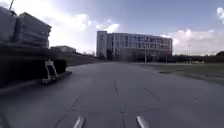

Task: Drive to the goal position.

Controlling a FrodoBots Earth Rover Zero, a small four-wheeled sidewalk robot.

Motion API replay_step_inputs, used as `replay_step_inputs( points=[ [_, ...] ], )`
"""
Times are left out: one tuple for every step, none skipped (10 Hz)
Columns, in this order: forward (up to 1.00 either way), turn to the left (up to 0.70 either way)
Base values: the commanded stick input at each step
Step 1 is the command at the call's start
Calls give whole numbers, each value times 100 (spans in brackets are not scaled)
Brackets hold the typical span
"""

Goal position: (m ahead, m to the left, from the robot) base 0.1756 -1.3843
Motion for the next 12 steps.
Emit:
replay_step_inputs(
  points=[
    [0,0],
    [0,-25],
    [0,-45],
    [0,-45],
    [0,-45],
    [0,-45],
    [0,-45],
    [0,-45],
    [0,-45],
    [0,-45],
    [0,-45],
    [0,-45]
  ],
)
